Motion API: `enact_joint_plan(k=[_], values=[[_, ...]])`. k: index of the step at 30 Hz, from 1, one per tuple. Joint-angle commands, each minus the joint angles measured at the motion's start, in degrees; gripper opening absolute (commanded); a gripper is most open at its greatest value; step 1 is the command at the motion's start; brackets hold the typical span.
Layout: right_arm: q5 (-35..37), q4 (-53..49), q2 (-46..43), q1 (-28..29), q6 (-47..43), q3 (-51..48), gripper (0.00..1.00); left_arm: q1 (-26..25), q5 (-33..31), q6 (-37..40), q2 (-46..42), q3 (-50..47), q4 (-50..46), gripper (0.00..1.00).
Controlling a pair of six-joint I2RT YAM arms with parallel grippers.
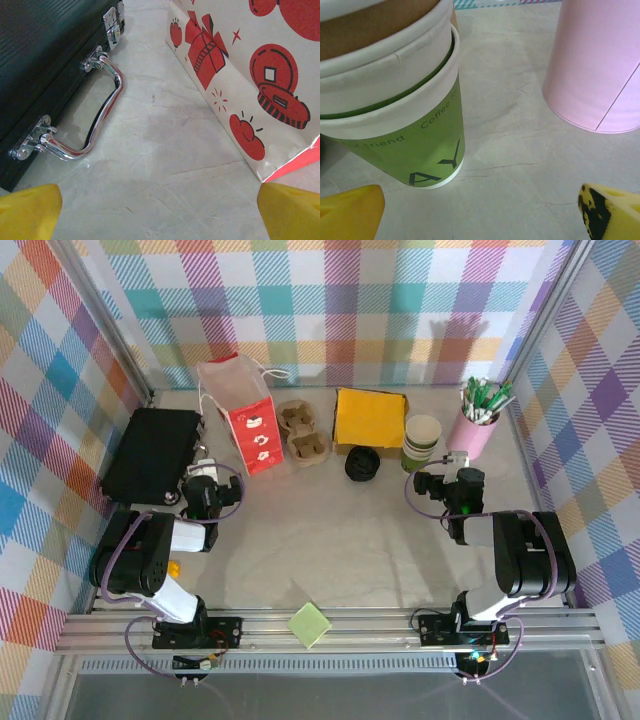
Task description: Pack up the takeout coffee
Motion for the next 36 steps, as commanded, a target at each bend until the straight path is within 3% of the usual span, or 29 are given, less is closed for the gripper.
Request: enact_joint_plan(k=[1, 17, 28, 32, 36], values=[[-1.03, 2.09, 0.04, 0.19, -0.38, 0.57, 0.99, -0.28, -0.97, 0.71, 0.09, 1.03, 1.70, 1.00], [-1.04, 2.35, 0.00, 0.17, -0.38, 0.43, 0.99, -0.32, -0.82, 0.98, -0.08, 0.61, 2.20, 1.00], [-1.64, 4.00, -4.19, 0.12, -0.66, -2.39, 0.99, -1.82, -3.89, 1.68, -5.71, -6.90, 11.88, 1.00], [3.53, -12.32, -13.90, 0.15, 3.54, 0.68, 0.99, -3.36, -10.05, -0.24, -15.91, -7.69, 2.78, 1.00], [5.93, -34.15, -24.32, 0.10, 12.14, 6.28, 0.99, -6.27, -17.80, -5.80, -32.32, -4.12, -19.35, 1.00]])
